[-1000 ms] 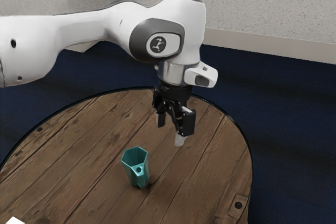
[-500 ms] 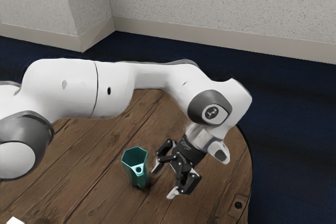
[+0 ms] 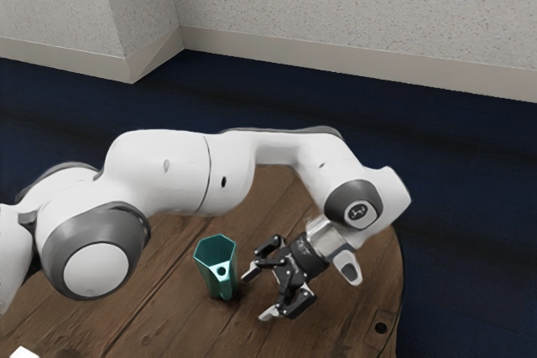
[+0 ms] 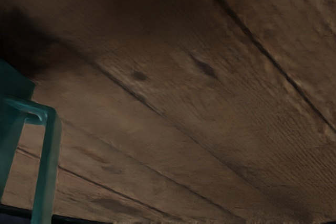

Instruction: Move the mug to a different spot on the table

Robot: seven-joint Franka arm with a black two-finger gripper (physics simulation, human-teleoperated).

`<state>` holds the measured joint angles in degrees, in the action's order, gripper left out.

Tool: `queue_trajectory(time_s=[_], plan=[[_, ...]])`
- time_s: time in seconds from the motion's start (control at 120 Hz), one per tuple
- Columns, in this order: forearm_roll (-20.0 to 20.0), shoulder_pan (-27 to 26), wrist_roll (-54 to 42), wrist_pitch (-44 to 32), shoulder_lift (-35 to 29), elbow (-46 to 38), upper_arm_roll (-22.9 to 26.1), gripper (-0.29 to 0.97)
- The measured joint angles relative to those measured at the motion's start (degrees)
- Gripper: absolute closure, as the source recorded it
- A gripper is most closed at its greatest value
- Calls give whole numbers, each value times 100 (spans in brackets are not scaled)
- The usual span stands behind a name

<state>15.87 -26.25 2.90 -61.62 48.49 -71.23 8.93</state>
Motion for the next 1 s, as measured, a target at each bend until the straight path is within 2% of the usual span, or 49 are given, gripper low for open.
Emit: queue_trajectory(time_s=[0.575,1.0], plan=[[585,78,-207,200,304,152,3,31],[643,64,-388,245,279,-42,-32,40]])
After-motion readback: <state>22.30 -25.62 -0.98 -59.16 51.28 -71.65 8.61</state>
